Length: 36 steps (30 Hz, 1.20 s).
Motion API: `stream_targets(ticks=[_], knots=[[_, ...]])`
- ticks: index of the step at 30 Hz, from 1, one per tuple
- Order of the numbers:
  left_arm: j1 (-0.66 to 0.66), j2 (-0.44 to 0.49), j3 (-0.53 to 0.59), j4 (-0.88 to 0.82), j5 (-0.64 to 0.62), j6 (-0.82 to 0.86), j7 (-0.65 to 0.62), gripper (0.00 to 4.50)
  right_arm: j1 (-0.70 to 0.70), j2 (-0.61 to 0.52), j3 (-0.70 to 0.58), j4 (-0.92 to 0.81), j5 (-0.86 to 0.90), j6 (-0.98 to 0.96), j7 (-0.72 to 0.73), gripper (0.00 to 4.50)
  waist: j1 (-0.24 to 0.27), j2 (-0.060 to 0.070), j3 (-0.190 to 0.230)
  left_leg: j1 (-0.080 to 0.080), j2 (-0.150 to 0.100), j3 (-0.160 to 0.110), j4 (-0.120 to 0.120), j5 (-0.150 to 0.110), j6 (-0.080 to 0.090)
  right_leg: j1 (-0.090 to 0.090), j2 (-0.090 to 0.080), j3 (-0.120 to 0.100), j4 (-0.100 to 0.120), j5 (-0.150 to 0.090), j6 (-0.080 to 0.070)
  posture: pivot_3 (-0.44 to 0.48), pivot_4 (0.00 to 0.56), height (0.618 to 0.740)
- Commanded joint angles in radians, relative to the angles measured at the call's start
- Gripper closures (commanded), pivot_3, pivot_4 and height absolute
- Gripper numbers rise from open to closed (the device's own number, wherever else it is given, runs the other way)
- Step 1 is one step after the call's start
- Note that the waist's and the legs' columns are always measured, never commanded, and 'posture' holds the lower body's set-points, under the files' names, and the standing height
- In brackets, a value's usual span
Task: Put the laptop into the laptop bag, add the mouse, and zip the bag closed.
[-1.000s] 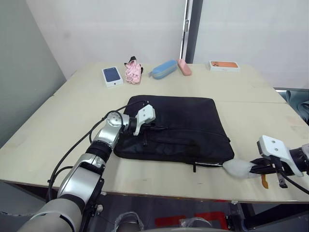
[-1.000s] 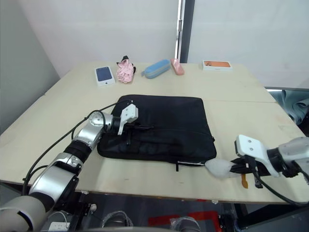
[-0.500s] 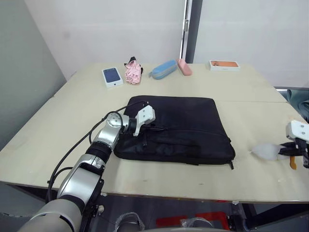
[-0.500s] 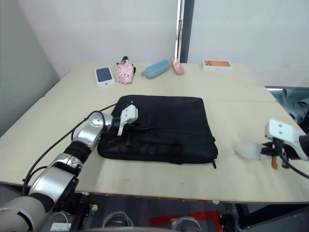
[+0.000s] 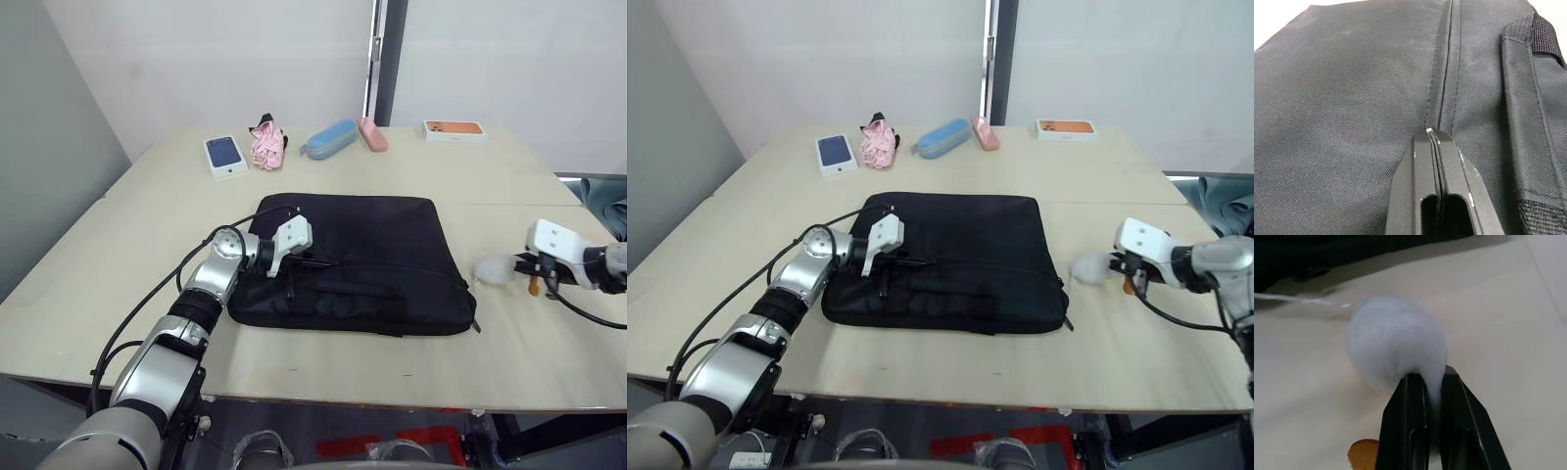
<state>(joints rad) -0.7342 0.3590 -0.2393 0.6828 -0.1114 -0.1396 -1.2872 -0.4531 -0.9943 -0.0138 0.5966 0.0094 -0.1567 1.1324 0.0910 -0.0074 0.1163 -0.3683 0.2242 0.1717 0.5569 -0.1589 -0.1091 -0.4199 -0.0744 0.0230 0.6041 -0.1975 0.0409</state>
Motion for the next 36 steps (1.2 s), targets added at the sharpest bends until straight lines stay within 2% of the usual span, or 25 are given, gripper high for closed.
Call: stream_targets(ticks=[1,8,18,32,33,36], knots=[[0.075,0.018,-0.090,0.061,0.089,0.050,-0.045,4.50,-0.075,0.016,-0.008,0.077,-0.040,-0.046,-0.105,4.48,-0.001,0.000,0.000,0.000,0.000,0.000,0.000,0.000,0.000,0.000,0.000,0.000,0.000,0.000,0.000,0.000,0.150,0.740],[0.078,0.025,-0.091,0.051,0.090,0.054,-0.047,4.50,-0.157,0.060,0.011,0.198,-0.072,-0.098,-0.186,4.48,-0.003,0.003,-0.002,0.000,0.000,0.001,0.000,-0.001,0.000,0.000,0.000,0.000,-0.001,0.000,0.000,0.000,0.150,0.740],[0.100,0.039,-0.090,0.012,0.082,0.073,-0.052,4.50,-0.208,0.101,0.013,0.260,-0.106,-0.166,-0.287,4.48,-0.012,0.005,-0.002,0.000,0.000,0.003,0.000,-0.002,0.000,0.000,0.000,0.000,-0.002,0.000,0.000,0.000,0.150,0.740],[0.112,0.045,-0.086,-0.015,0.077,0.085,-0.050,4.50,-0.130,0.117,0.011,0.163,-0.022,-0.074,-0.114,4.48,-0.014,0.006,-0.003,0.000,0.001,0.004,-0.001,-0.006,0.002,0.001,0.001,0.000,-0.008,0.000,0.000,0.000,0.150,0.740],[0.110,0.044,-0.086,-0.013,0.078,0.083,-0.049,4.50,-0.124,0.117,0.010,0.153,-0.014,-0.066,-0.106,3.73,-0.014,0.006,-0.003,0.000,0.001,0.004,-0.001,-0.006,0.002,0.001,0.001,0.000,-0.008,0.000,0.000,0.000,0.150,0.740],[0.106,0.044,-0.086,-0.005,0.082,0.076,-0.045,4.50,-0.097,0.110,0.000,0.111,0.024,-0.017,-0.057,2.70,-0.014,0.006,-0.003,0.000,0.002,0.004,-0.001,-0.006,0.001,0.001,0.002,0.000,-0.008,0.000,0.000,0.000,0.150,0.740]])
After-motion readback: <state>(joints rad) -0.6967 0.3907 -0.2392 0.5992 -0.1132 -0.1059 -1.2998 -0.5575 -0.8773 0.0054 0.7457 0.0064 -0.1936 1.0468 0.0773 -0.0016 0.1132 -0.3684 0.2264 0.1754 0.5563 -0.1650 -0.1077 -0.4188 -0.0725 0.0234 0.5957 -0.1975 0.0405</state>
